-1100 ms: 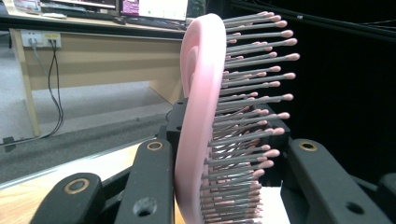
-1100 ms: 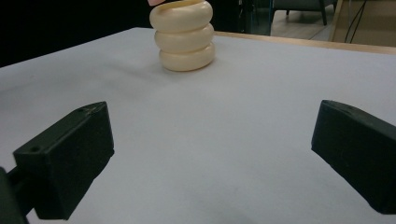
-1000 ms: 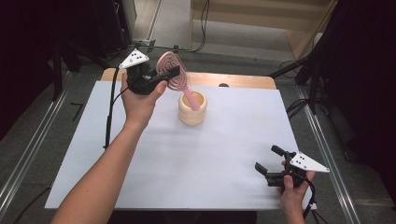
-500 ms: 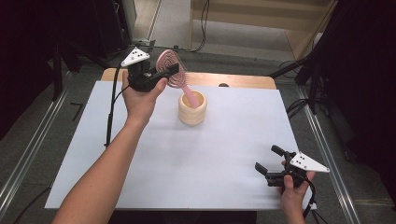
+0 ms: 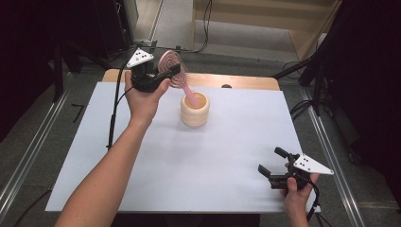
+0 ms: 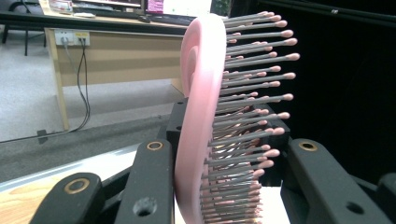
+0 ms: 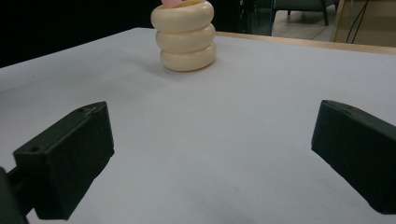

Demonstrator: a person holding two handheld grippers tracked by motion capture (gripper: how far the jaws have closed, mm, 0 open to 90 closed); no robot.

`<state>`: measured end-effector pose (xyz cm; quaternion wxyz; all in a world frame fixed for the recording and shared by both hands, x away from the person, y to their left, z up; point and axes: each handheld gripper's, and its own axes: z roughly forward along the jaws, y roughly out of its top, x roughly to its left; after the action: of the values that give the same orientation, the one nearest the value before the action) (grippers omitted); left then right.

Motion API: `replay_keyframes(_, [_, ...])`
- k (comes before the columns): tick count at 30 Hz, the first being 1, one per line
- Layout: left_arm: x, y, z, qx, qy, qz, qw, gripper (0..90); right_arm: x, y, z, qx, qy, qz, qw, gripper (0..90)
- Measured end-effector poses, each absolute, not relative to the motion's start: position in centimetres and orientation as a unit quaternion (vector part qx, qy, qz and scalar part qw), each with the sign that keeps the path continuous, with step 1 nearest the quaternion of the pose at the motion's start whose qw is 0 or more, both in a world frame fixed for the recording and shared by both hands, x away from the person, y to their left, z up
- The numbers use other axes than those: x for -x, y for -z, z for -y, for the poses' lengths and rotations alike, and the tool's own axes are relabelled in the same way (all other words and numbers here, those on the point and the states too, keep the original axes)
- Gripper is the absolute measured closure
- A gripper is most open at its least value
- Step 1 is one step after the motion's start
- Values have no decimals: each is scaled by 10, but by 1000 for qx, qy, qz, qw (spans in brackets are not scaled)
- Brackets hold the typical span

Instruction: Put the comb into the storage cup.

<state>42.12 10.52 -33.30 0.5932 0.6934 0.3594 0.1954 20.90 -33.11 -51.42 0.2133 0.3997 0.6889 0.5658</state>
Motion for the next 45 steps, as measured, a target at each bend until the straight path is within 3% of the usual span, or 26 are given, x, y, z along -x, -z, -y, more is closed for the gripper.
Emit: replay_keyframes(45, [-434, 384, -89, -704, -195, -383, 565, 650, -211, 515, 332, -401, -567, -687, 213, 0])
